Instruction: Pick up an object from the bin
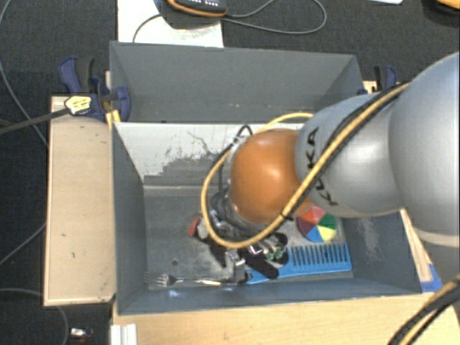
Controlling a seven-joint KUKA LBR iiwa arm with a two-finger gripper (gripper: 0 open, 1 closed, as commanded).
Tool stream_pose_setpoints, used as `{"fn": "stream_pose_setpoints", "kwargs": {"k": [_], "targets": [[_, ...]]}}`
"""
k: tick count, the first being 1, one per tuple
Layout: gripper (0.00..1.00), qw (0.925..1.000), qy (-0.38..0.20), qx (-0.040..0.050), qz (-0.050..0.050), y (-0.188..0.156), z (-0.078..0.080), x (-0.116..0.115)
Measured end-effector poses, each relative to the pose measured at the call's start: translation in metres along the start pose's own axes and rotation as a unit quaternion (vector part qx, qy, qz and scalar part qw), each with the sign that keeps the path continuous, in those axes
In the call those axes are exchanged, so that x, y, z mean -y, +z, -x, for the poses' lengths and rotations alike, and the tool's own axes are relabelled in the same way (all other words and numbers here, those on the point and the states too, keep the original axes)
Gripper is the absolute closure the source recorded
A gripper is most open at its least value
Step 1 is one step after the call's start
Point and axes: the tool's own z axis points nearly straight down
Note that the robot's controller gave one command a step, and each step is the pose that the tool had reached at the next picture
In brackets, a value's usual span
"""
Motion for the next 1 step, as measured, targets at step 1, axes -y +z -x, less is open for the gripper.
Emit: {"fn": "stream_pose_setpoints", "kwargs": {"k": [1], "targets": [[0.0,0.9931,-0.117,-0.0004,0.0,0.021,-0.0081,0.0052]]}}
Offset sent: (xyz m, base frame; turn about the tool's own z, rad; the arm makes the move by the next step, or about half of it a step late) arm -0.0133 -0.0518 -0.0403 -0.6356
